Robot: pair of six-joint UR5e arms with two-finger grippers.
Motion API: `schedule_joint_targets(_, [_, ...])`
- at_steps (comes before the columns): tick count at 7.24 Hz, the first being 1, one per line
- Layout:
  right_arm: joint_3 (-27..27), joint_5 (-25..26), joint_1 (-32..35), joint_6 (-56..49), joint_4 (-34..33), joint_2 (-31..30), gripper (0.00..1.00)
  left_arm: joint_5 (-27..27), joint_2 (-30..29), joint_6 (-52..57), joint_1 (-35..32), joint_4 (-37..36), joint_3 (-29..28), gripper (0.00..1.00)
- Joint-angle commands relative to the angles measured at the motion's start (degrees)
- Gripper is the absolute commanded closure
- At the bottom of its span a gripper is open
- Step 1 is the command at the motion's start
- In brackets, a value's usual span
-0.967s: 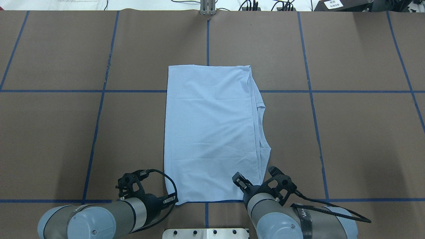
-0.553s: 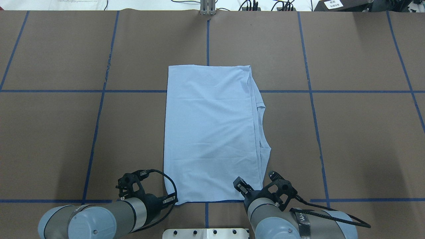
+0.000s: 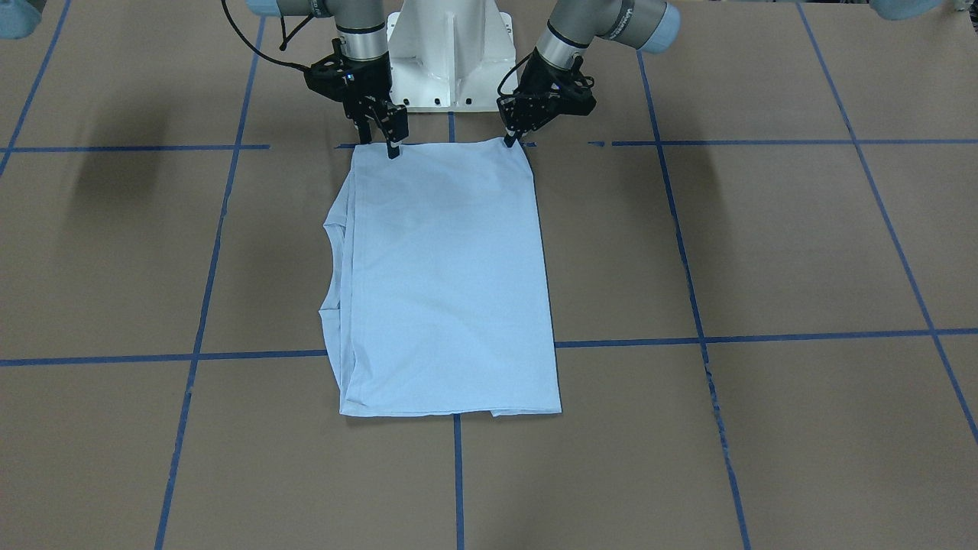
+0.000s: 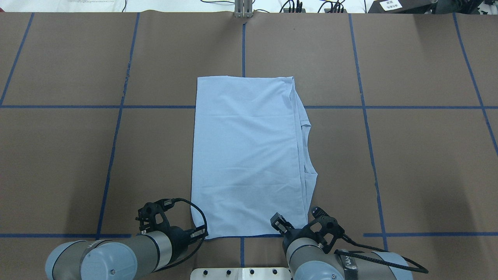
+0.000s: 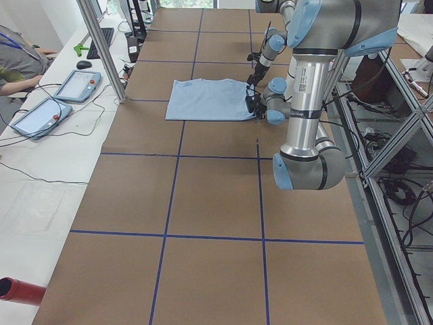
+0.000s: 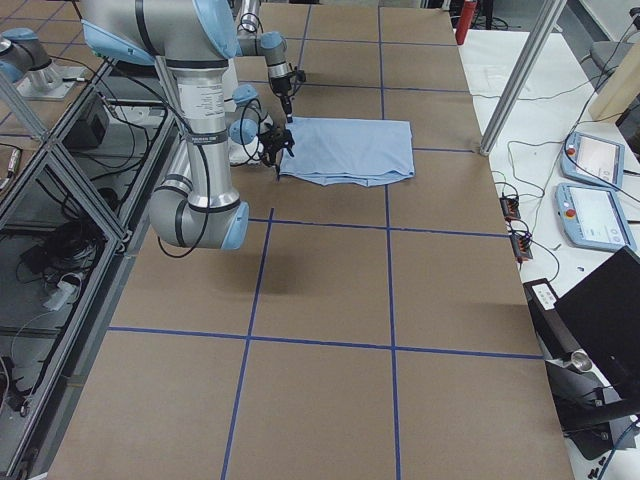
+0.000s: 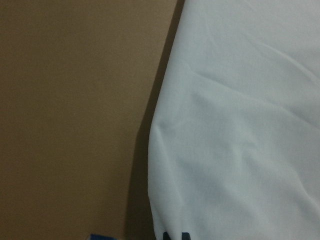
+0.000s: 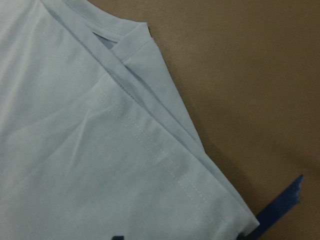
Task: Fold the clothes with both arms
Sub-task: 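Hold both grippers at the near shirt corners, adjusting the right gripper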
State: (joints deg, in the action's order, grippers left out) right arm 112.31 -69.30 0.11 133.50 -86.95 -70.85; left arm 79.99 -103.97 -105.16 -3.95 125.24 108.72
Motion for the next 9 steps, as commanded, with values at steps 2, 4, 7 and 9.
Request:
schedule_joint_targets(2, [-2.1, 0.9, 0.5, 0.7, 0.6, 1.2, 0.21, -0.1, 0.0, 0.1, 0.0, 0.0, 0.5, 1.0])
schedule_joint_targets(4, [-2.2, 0.9, 1.0, 1.3, 0.6, 2.7, 0.32, -0.1, 0.0, 0.2, 0.0, 0.0, 0.6, 1.0])
schedule_joint_targets(7, [-2.0, 0.9, 1.2, 3.3, 1.3, 2.7, 0.79, -0.1, 0.0, 0.2, 0.0, 0.0, 0.7, 1.0])
schedule_joint_targets(9, [-2.0, 1.0, 1.2, 3.3, 1.3, 2.7, 1.0, -0.1, 0.0, 0.2, 0.0, 0.0, 0.8, 1.0])
